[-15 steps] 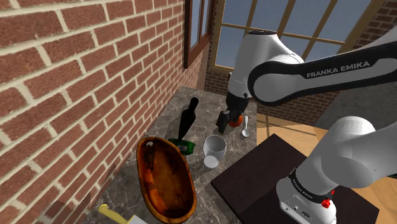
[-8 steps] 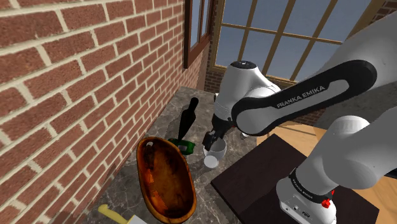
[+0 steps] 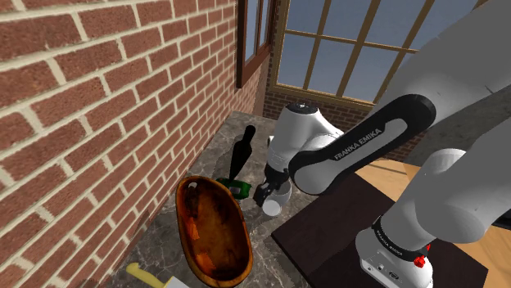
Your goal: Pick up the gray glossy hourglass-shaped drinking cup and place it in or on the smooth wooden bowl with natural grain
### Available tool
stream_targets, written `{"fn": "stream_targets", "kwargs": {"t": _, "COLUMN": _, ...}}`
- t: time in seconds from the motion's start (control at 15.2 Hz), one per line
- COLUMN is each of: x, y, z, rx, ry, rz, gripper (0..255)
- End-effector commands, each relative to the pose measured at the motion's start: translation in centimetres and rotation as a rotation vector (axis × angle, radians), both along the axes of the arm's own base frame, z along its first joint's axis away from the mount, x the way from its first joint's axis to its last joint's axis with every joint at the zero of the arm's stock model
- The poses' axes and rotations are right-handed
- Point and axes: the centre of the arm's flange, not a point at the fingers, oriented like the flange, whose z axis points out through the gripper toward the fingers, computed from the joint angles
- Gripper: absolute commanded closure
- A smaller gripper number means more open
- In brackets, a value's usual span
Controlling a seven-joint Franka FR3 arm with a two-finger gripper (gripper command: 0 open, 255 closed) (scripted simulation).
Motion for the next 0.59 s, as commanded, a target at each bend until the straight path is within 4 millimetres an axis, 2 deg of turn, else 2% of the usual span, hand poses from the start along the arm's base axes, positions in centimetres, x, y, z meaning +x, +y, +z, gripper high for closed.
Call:
{"fn": "stream_targets", "kwargs": {"t": 0.0, "x": -0.05, "y": 0.05, "z": -0.78, "rx": 0.000, "ry": -0.001, "rz": 0.000, "gripper": 0}}
{"fn": "stream_targets", "kwargs": {"t": 0.46, "x": -0.05, "y": 0.05, "z": -0.77, "rx": 0.000, "ry": -0.001, "rz": 0.000, "gripper": 0}}
{"fn": "stream_targets", "kwargs": {"t": 0.53, "x": -0.05, "y": 0.05, "z": -0.77, "rx": 0.000, "ry": -0.001, "rz": 0.000, "gripper": 255}}
